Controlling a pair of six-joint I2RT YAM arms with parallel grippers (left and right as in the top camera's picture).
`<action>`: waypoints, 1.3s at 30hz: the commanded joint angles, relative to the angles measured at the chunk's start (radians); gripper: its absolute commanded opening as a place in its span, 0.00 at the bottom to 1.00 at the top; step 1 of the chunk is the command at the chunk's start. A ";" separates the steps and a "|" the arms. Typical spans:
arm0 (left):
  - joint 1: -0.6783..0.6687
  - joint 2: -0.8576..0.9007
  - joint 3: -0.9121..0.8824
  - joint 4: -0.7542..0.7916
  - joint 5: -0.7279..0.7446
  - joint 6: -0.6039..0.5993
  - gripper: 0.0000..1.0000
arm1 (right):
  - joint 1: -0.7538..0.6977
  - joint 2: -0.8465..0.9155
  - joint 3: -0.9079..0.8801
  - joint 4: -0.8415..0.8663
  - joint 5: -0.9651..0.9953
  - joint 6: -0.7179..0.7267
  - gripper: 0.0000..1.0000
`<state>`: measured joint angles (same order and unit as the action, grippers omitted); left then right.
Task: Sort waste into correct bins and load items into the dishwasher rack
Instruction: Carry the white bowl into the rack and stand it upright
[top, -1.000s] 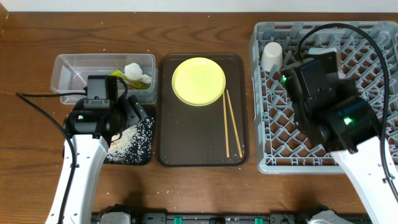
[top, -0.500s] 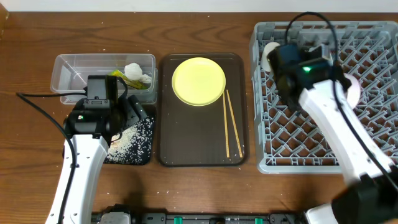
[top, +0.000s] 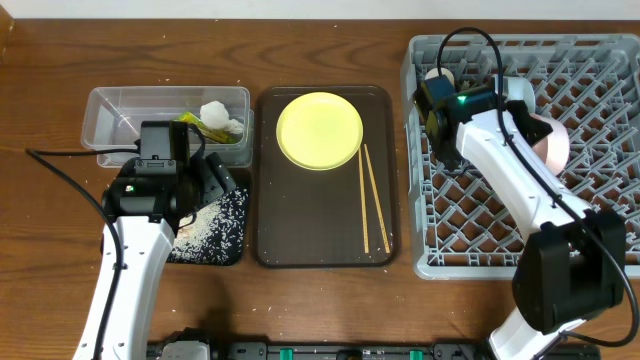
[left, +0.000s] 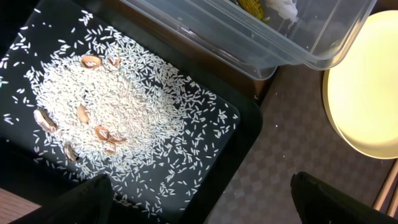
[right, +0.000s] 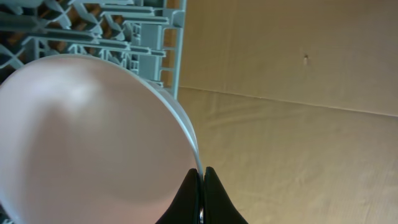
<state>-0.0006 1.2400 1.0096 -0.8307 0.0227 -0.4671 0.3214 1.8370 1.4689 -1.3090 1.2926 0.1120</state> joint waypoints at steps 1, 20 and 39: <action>0.004 0.002 0.010 -0.003 -0.008 0.000 0.94 | -0.013 0.009 -0.006 0.005 0.010 -0.003 0.01; 0.004 0.002 0.010 -0.003 -0.009 0.001 0.94 | -0.060 0.009 -0.034 0.106 -0.069 -0.063 0.01; 0.004 0.002 0.010 -0.003 -0.008 0.001 0.94 | 0.037 0.009 -0.104 0.387 -0.124 -0.272 0.10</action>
<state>-0.0010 1.2400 1.0096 -0.8307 0.0227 -0.4671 0.3214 1.8412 1.3766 -0.9455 1.2076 -0.1123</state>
